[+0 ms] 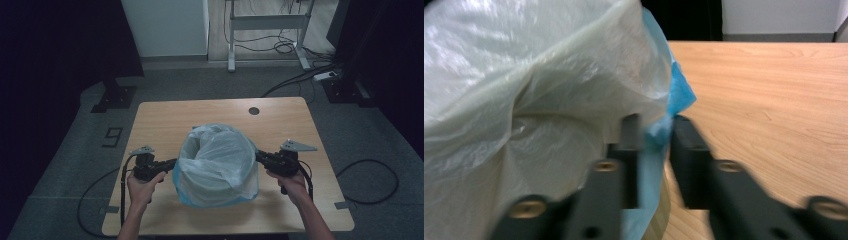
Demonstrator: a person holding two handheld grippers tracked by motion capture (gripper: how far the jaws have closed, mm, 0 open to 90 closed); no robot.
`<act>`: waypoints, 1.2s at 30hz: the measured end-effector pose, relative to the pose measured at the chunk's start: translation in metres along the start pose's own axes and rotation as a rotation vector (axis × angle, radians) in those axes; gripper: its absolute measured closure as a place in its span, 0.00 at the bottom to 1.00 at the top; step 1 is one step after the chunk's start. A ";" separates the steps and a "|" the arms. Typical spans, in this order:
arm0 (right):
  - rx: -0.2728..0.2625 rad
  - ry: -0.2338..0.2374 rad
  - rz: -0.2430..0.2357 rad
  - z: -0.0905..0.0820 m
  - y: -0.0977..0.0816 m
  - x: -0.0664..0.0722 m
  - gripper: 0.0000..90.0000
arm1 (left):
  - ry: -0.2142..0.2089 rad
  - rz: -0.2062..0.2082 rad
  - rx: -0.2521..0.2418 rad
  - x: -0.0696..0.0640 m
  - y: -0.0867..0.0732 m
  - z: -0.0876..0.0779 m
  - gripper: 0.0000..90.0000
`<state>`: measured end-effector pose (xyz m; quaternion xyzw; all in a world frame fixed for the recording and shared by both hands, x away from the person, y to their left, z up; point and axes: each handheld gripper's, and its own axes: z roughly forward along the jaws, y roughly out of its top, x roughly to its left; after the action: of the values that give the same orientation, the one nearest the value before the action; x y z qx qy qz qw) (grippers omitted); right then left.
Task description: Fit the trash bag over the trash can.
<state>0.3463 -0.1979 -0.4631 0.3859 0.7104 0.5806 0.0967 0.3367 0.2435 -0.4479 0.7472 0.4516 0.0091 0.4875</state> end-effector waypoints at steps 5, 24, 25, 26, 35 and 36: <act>0.011 -0.162 -0.058 -0.002 0.003 0.008 0.99 | 0.021 -0.004 -0.024 0.002 -0.001 -0.003 0.90; 0.281 -0.315 0.017 0.032 -0.043 -0.006 0.99 | 0.100 -0.045 0.117 0.019 -0.003 0.028 0.91; 0.287 -0.312 0.015 0.032 -0.045 -0.006 0.99 | 0.099 -0.044 0.118 0.018 -0.003 0.029 0.91; 0.289 -0.313 0.014 0.032 -0.045 -0.005 0.98 | 0.102 -0.039 0.118 0.017 -0.003 0.029 0.91; 0.046 -0.319 0.038 -0.005 -0.034 -0.003 0.47 | 0.134 0.046 -0.126 0.012 0.000 -0.020 0.42; 0.026 -0.316 0.041 -0.009 -0.033 -0.003 0.46 | 0.129 0.061 -0.143 0.012 0.000 -0.026 0.40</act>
<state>0.3287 -0.2073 -0.4913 0.4881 0.6857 0.5052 0.1904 0.3323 0.2701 -0.4391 0.7217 0.4575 0.1042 0.5089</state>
